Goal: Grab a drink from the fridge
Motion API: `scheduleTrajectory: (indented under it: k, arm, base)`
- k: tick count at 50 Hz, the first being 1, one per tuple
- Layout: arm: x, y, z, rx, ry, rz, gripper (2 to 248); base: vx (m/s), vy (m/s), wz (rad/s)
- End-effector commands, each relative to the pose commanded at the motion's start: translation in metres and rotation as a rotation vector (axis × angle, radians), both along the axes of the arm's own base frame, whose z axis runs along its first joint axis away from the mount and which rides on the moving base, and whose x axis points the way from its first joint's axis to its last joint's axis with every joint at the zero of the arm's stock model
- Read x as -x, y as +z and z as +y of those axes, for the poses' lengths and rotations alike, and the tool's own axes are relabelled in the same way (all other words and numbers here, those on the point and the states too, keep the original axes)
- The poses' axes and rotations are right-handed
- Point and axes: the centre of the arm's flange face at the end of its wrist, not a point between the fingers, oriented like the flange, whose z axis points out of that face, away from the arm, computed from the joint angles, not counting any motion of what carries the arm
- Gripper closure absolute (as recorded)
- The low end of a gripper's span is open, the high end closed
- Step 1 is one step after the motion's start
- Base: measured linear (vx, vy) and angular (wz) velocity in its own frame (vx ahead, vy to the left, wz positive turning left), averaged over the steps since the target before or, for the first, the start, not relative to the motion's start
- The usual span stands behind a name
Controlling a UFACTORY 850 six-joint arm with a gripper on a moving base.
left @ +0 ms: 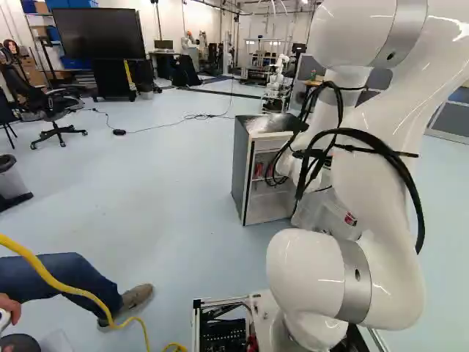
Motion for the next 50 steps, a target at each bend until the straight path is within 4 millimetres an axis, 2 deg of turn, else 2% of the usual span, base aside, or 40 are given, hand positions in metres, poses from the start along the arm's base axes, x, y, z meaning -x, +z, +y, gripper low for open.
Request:
scheduleTrajectory:
  k: [35, 50]
  arm:
    - [-0.015, -0.038, 0.027, -0.001, 0.357, 0.079, 3]
    - [-0.017, -0.054, 0.029, -0.015, 0.392, 0.105, 3]
  base:
    - [0.0, 0.0, 0.0]
    - [0.0, 0.0, 0.0]
